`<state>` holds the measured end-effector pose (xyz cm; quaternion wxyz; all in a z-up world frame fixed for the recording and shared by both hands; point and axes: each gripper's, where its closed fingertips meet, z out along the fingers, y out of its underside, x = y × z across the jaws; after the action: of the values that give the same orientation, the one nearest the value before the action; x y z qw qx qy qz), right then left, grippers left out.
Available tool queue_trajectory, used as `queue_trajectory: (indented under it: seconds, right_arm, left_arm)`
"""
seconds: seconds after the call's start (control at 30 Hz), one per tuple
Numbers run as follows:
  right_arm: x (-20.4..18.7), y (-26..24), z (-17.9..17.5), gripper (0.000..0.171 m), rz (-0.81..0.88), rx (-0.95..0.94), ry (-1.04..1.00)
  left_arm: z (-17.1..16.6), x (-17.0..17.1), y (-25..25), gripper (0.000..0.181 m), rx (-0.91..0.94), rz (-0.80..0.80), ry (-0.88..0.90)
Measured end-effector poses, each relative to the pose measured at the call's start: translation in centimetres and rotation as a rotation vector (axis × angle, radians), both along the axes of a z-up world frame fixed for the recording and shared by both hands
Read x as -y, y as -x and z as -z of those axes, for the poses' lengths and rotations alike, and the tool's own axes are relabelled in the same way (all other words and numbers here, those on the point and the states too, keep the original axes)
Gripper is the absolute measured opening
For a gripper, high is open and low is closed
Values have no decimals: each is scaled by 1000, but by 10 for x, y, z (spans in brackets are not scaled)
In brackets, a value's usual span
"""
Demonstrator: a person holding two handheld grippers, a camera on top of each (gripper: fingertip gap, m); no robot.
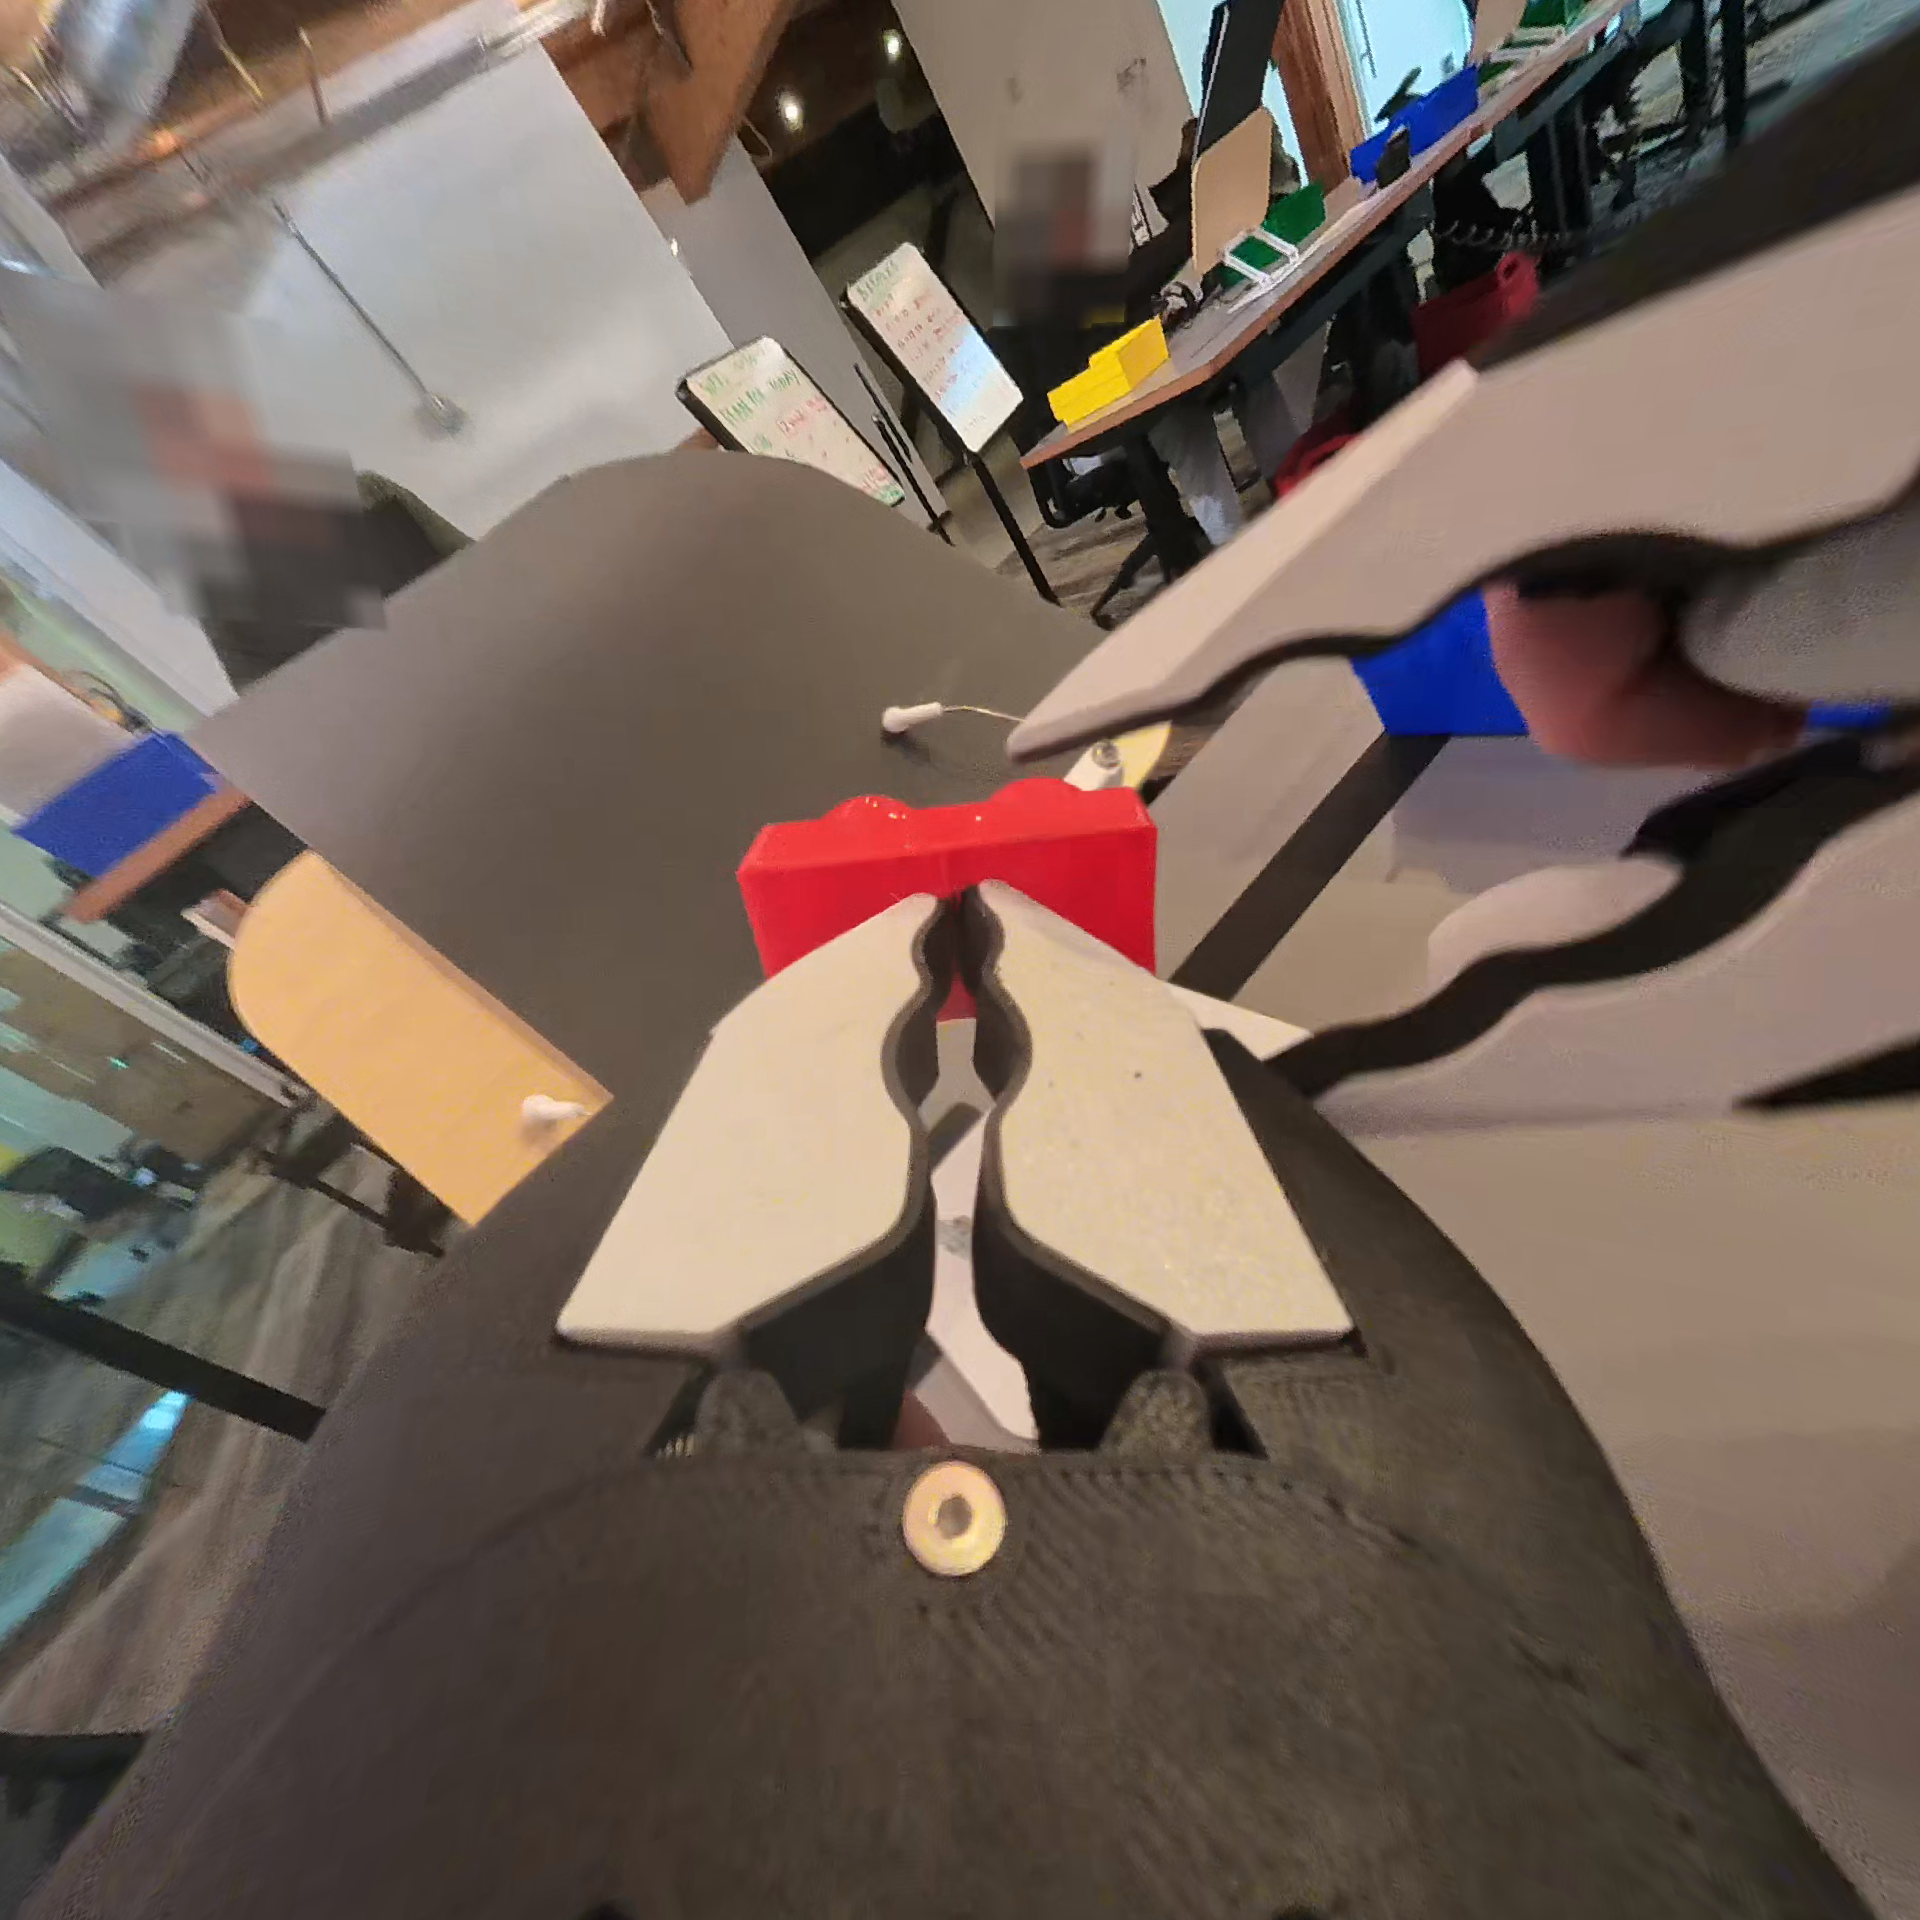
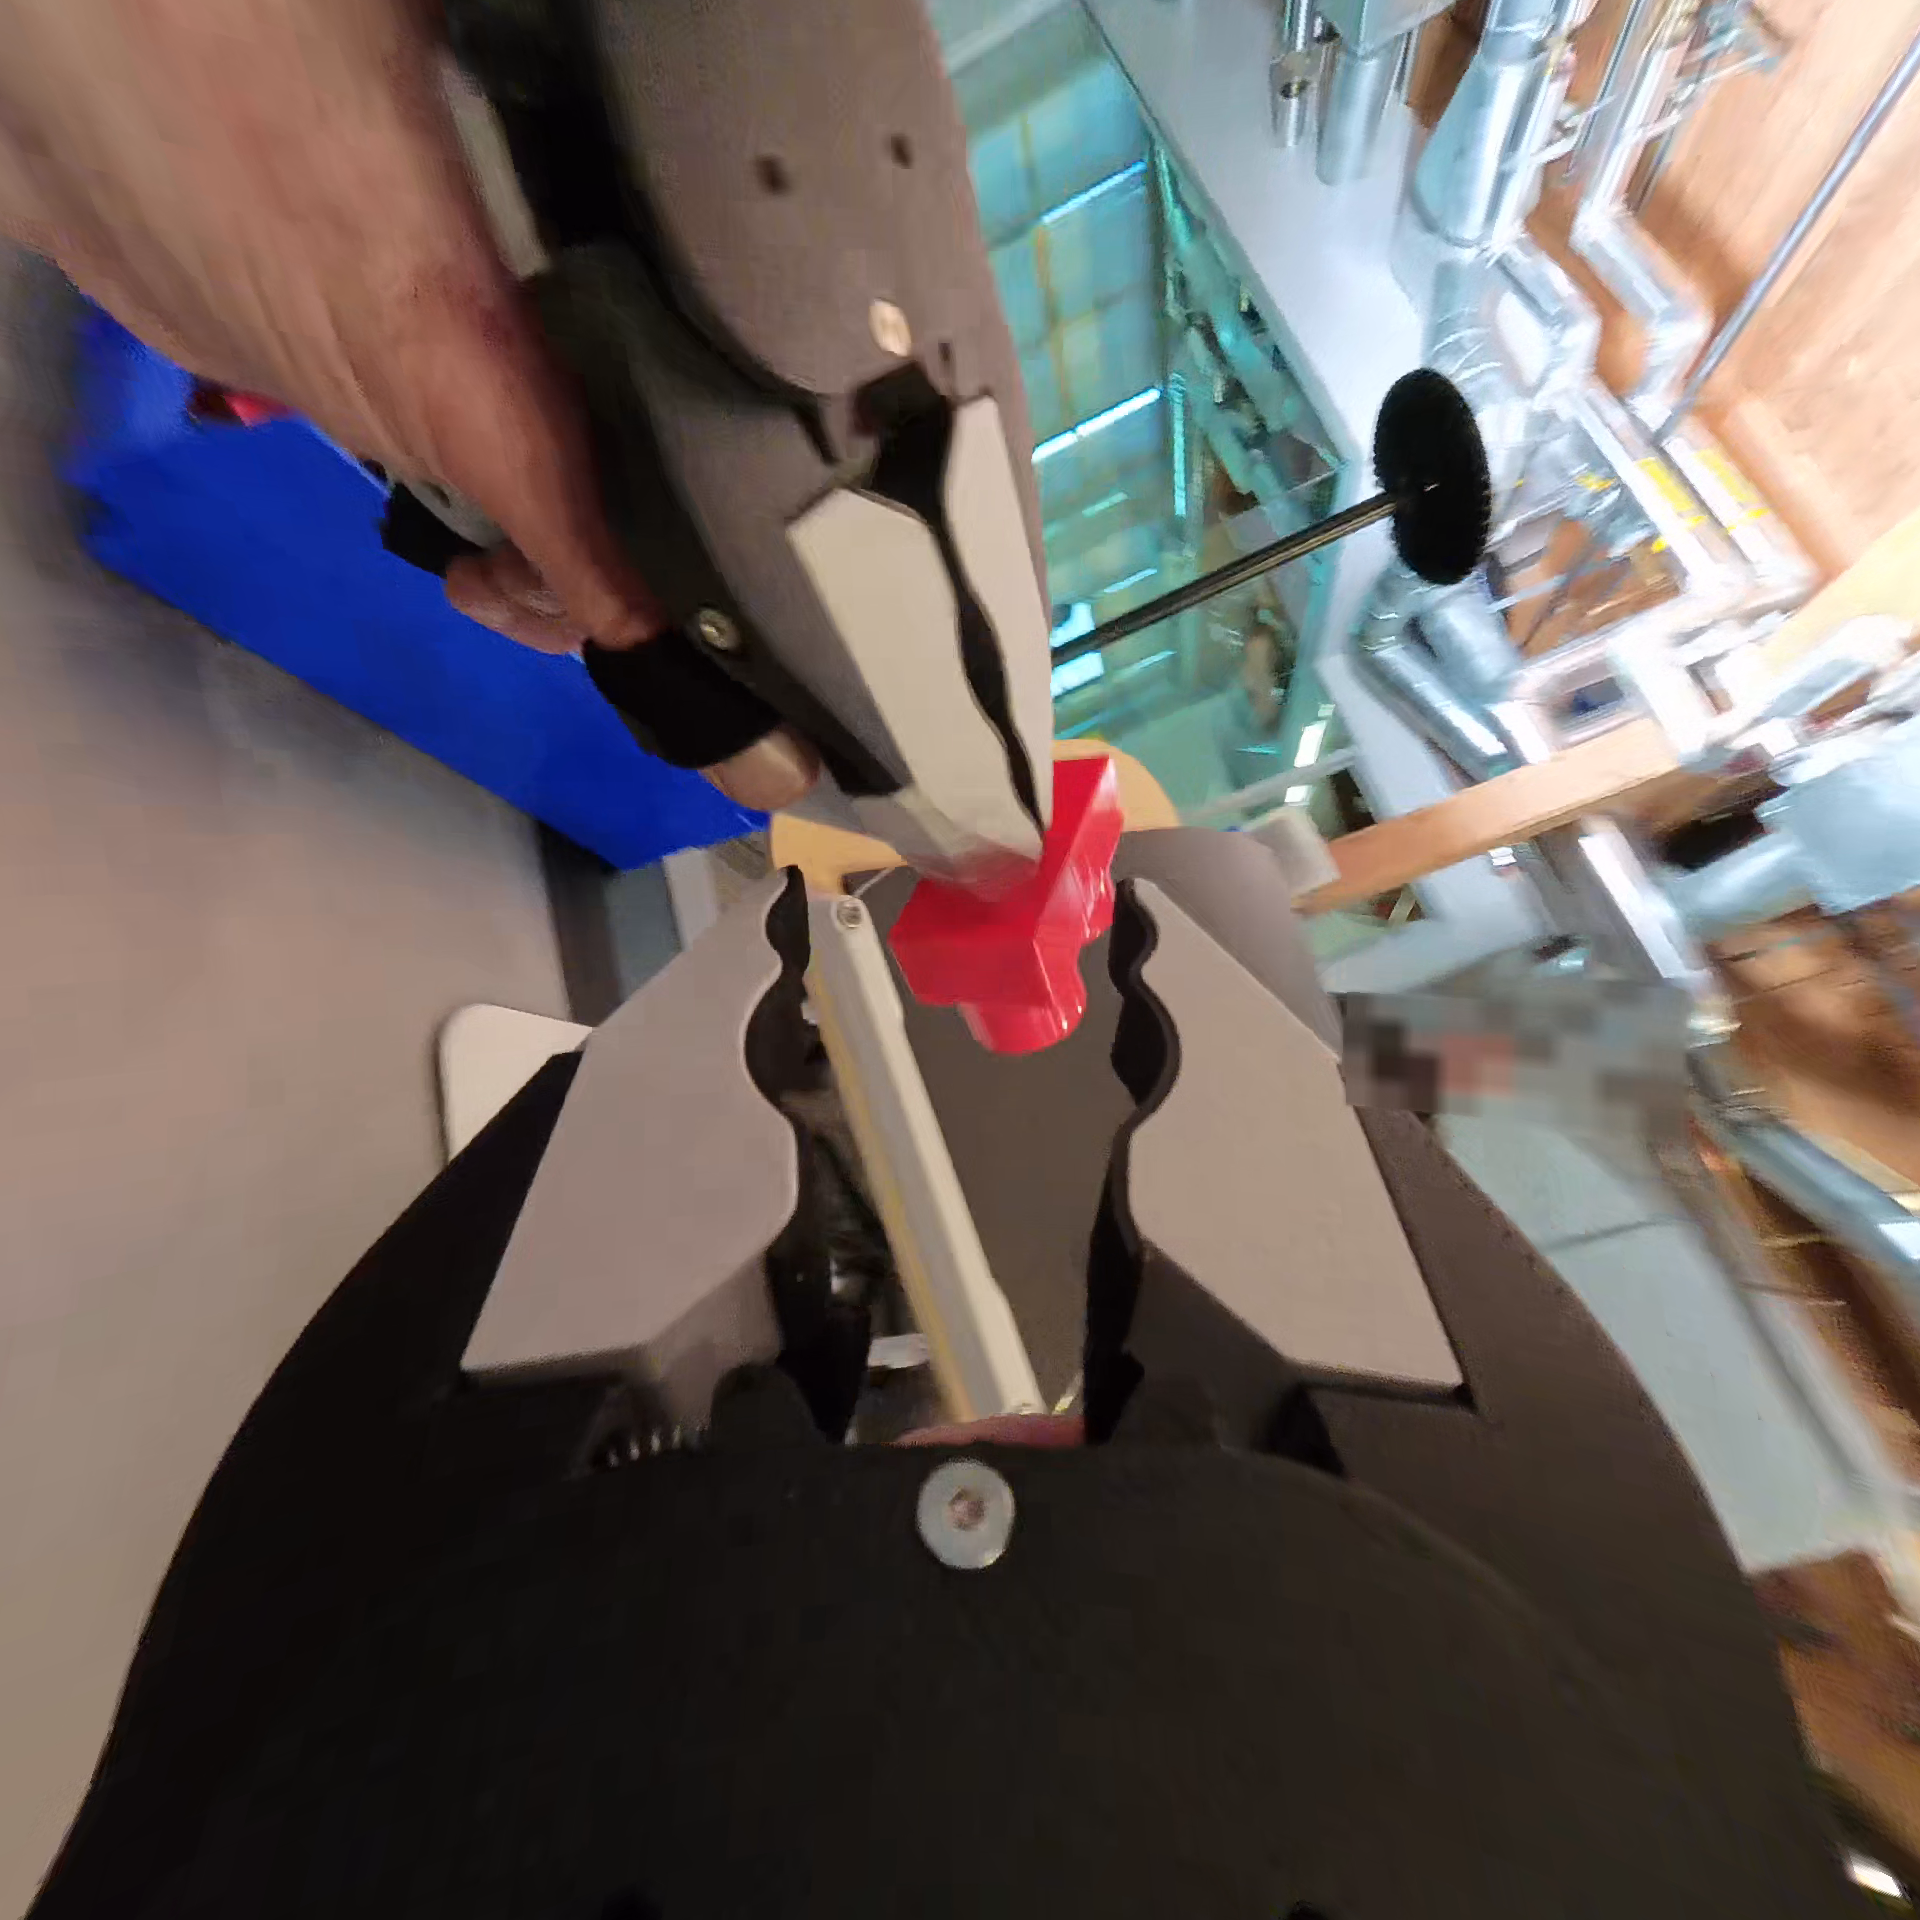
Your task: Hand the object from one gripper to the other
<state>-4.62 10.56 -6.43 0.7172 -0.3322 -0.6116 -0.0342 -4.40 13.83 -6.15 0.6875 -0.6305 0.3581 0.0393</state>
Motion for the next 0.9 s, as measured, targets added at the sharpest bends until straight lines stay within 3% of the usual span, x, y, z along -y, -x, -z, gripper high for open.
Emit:
queue_trajectory:
  seconds: [0.17,0.3,0.43,0.63,0.9]
  right_arm:
    - [6,-30,-8,51,-301,-137,537]
    - [21,-58,-28,49,-593,-263,845]
    - [27,-74,-43,52,-876,-399,1103]
    - [45,-76,-35,51,-1203,-412,1305]
    - [58,-69,-30,40,-1300,-393,1328]
  left_arm:
    - [-12,17,-15,0,-251,42,-279]
    - [-14,41,-38,0,-389,130,-467]
    - [-15,61,-59,0,-527,122,-676]
    - [-4,67,-74,0,-605,78,-843]
    - [-3,72,-79,0,-589,92,-879]
